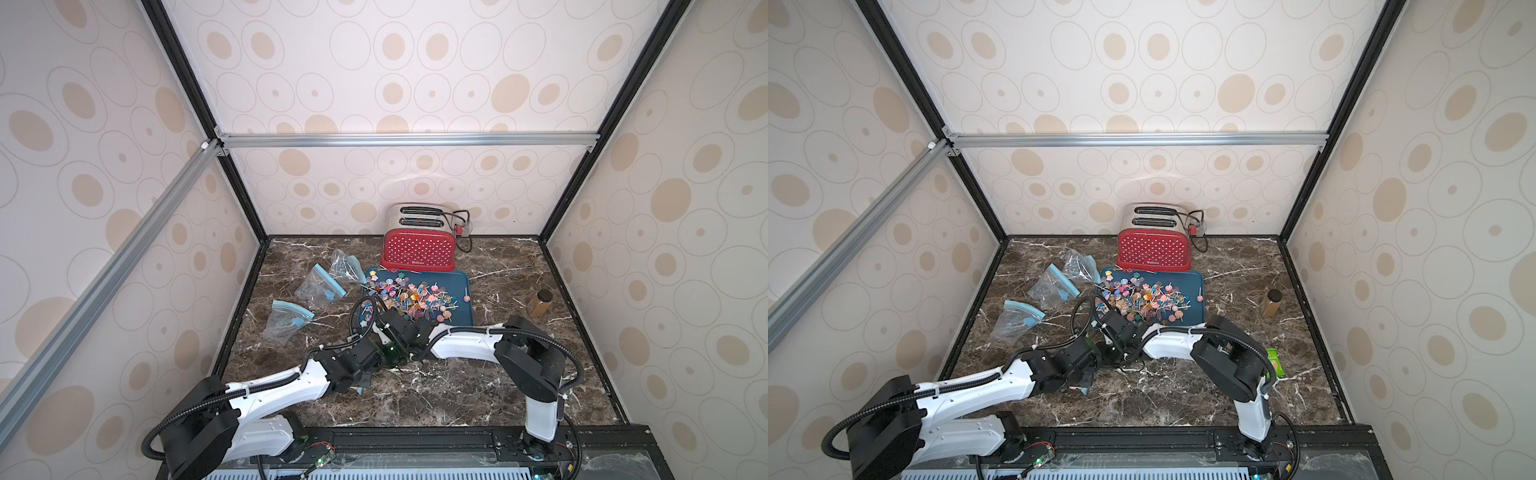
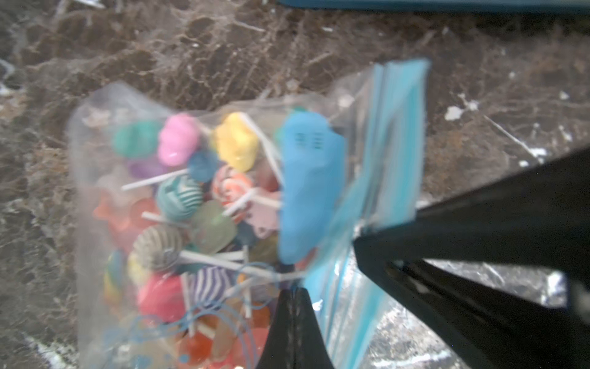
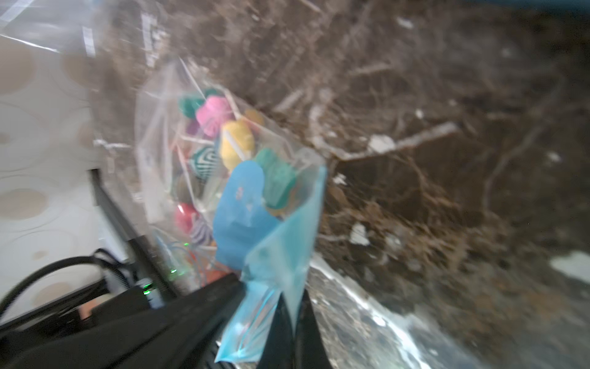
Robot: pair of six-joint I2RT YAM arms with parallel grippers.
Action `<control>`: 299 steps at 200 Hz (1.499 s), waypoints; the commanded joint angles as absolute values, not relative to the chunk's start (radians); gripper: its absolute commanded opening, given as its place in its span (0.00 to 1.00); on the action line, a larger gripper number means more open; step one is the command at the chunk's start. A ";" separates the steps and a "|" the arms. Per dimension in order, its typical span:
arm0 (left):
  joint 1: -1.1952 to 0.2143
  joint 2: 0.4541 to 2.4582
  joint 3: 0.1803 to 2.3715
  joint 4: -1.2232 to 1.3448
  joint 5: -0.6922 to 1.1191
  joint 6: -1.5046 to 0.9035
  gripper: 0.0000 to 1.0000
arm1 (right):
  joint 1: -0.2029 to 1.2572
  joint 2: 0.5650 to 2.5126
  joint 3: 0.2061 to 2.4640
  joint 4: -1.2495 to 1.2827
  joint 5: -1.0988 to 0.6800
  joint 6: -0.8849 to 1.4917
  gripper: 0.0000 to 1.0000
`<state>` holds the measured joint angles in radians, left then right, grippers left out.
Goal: Pour candies out of the ziploc bag
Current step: Open the ziploc bag at the center of the board.
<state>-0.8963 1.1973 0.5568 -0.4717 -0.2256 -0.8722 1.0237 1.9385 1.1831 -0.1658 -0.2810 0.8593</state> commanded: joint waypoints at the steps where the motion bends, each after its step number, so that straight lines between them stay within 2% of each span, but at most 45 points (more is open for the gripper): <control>1: -0.897 1.177 0.567 -0.322 -0.250 -0.932 0.00 | 1.077 1.995 1.220 -0.293 -0.192 0.848 0.00; 44: -0.897 1.159 0.560 -0.289 -0.218 -0.928 0.00 | 1.085 1.989 1.211 -0.253 -0.198 0.850 0.00; 101: -0.897 1.037 0.574 -0.417 -0.171 -0.804 0.00 | 1.076 1.883 1.093 -0.001 -0.260 0.825 0.00; 151: -0.893 0.946 0.580 -0.484 -0.178 -0.733 0.35 | 1.025 1.835 0.971 0.258 -0.366 0.838 0.00; 212: -0.842 0.930 0.583 -0.480 -0.081 -0.643 0.53 | 0.989 1.787 0.856 0.497 -0.440 0.815 0.00; 261: -0.841 0.918 0.566 -0.445 -0.018 -0.592 0.56 | 0.959 1.776 0.821 0.569 -0.495 0.820 0.00; 299: -0.842 0.963 0.560 -0.442 -0.021 -0.580 0.50 | 0.949 1.762 0.818 0.541 -0.504 0.806 0.00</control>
<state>-0.8478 0.9348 0.5503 -0.4538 -0.0319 -0.6197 0.9565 1.8046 0.8249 0.5056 -0.4831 0.8211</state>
